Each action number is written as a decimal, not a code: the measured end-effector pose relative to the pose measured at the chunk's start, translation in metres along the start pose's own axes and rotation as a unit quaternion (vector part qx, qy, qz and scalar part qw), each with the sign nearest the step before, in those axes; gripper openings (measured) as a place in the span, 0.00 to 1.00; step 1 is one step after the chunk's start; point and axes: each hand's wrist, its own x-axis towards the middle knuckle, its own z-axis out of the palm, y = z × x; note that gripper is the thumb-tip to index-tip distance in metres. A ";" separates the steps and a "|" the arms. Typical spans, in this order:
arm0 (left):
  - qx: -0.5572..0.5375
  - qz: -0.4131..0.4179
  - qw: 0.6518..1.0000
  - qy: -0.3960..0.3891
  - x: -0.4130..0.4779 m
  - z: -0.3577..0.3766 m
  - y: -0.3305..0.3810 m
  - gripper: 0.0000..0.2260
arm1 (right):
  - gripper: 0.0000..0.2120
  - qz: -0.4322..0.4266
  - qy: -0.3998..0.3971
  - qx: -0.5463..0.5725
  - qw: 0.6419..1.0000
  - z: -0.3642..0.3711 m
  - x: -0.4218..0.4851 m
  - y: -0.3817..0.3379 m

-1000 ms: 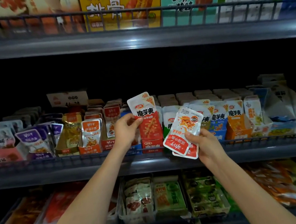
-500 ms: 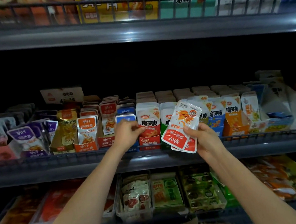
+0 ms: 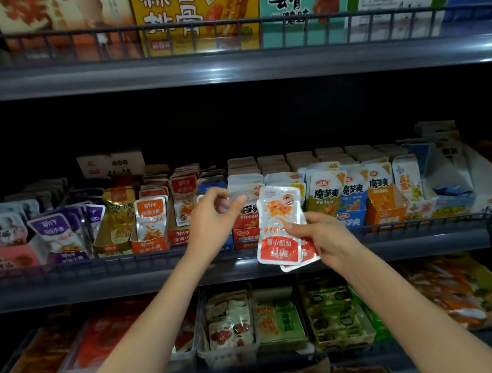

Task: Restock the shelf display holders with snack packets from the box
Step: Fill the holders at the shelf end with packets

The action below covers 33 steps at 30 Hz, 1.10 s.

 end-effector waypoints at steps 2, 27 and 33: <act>-0.080 -0.073 0.989 -0.098 -0.010 -0.006 0.012 0.13 | 0.13 0.010 -0.047 -0.073 0.996 0.005 -0.006 -0.002; -0.291 -0.337 0.881 -0.162 -0.110 -0.064 -0.015 0.17 | 0.02 -0.185 0.029 -0.152 0.971 0.049 -0.061 0.051; -0.213 -0.279 0.908 -0.228 -0.103 -0.094 -0.016 0.12 | 0.07 -0.208 -0.043 -0.240 0.947 0.086 -0.049 0.035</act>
